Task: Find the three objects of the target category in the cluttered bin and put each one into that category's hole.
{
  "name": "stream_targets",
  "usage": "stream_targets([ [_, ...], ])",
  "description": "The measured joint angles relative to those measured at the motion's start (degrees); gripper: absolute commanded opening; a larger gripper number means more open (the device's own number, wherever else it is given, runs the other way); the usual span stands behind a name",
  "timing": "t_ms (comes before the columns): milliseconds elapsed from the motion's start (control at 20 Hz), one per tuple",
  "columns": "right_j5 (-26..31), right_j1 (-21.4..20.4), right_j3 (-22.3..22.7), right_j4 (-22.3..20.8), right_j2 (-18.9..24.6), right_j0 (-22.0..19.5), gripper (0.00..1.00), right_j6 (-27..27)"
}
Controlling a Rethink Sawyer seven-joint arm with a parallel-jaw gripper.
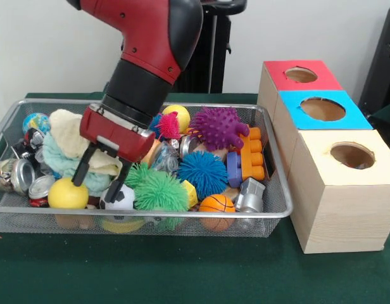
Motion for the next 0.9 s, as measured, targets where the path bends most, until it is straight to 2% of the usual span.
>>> stream_targets([
  [250,6.3,-4.0,1.7,-0.5,3.0,-2.4,1.00,0.0],
  [400,13.8,-8.2,3.6,-0.9,4.7,-3.5,1.00,0.0],
  [600,20.1,-12.3,5.1,-1.3,6.4,-4.6,1.00,0.0],
  [900,21.6,-16.6,7.1,-2.8,10.7,-7.2,1.00,0.0],
])
